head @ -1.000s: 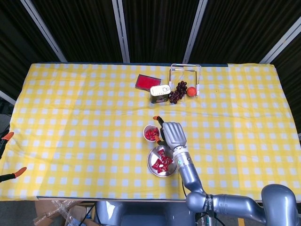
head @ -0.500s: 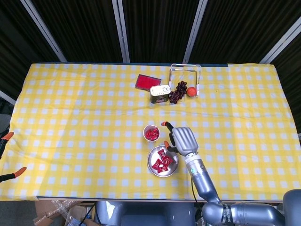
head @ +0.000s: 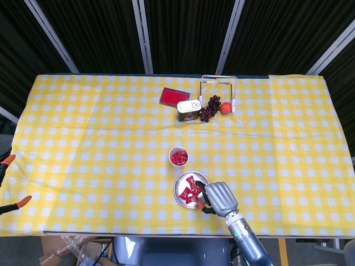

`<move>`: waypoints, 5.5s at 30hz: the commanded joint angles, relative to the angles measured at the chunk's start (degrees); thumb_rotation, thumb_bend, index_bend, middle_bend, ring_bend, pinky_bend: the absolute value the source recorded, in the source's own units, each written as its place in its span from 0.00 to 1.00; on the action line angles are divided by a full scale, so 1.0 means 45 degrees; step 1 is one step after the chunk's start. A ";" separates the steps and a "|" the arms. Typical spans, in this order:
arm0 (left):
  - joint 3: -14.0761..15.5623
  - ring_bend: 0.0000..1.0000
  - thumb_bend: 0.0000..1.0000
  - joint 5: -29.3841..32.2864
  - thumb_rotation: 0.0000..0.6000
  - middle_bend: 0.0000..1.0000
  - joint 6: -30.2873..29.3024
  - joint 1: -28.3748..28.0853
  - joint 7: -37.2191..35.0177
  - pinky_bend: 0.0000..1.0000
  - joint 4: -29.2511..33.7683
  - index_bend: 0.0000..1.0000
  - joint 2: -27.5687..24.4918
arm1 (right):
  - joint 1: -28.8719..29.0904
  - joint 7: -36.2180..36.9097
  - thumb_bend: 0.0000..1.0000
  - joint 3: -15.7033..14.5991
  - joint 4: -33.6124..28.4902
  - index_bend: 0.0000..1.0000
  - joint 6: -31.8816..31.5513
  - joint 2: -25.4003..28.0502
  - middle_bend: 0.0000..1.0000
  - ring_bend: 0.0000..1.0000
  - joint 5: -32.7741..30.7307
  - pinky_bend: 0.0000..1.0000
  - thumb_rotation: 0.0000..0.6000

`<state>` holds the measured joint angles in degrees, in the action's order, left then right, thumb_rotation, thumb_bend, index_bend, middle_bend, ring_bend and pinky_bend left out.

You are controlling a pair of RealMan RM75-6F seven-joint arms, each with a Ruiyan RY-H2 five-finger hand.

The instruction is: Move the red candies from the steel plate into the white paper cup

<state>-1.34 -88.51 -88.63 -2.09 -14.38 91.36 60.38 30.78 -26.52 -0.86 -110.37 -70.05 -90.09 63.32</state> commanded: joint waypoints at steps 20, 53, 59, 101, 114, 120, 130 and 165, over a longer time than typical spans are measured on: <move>0.0043 0.00 0.04 0.0023 1.00 0.00 0.0175 -0.0056 0.0008 0.00 -0.0052 0.00 -0.0028 | 0.0014 -0.0077 0.39 0.0556 0.1773 0.36 0.1025 -0.1593 0.80 0.92 -0.0983 0.97 1.00; 0.0022 0.00 0.04 0.0147 1.00 0.00 0.0258 -0.0065 0.0098 0.00 0.0034 0.00 -0.0046 | 0.0233 0.0040 0.37 0.1121 0.2887 0.50 0.1841 -0.2042 0.80 0.92 -0.1835 0.97 1.00; 0.0019 0.00 0.04 0.0145 1.00 0.00 0.0252 -0.0063 0.0098 0.00 0.0041 0.00 -0.0048 | 0.0200 0.0269 0.45 0.1149 0.2997 0.59 0.1903 -0.2085 0.80 0.92 -0.1739 0.97 1.00; 0.0027 0.00 0.04 0.0271 1.00 0.00 0.0462 -0.0106 -0.0084 0.00 0.0149 0.00 -0.0152 | 0.1616 -0.0571 0.52 0.3956 0.0953 0.63 0.1262 -0.0688 0.80 0.92 -0.3305 0.97 1.00; 0.0056 0.00 0.04 0.0383 1.00 0.00 0.0707 -0.0160 -0.0236 0.00 0.0275 0.00 -0.0282 | 0.2829 -0.0921 0.52 0.4605 0.2716 0.63 0.1528 -0.1453 0.80 0.92 -0.4117 0.97 1.00; 0.0070 0.00 0.04 0.0425 1.00 0.00 0.0799 -0.0176 -0.0357 0.00 0.0331 0.00 -0.0344 | 0.3205 -0.0851 0.52 0.4627 0.3754 0.63 0.1603 -0.1867 0.80 0.92 -0.4145 0.97 1.00; 0.0085 0.00 0.04 0.0435 1.00 0.00 0.0848 -0.0184 -0.0402 0.00 0.0362 0.00 -0.0385 | 0.3402 -0.0596 0.52 0.4320 0.4561 0.63 0.1681 -0.2294 0.80 0.92 -0.3897 0.97 1.00; 0.0047 0.00 0.04 0.0513 1.00 0.00 0.0890 -0.0200 -0.0384 0.00 0.0439 0.00 -0.0425 | 0.3502 -0.0193 0.52 0.3994 0.4525 0.43 0.1463 -0.2548 0.80 0.92 -0.3074 0.96 1.00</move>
<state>-1.13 -86.20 -84.62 -2.99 -16.11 93.33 58.47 46.47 -27.36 17.11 -90.12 -63.53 -101.46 49.53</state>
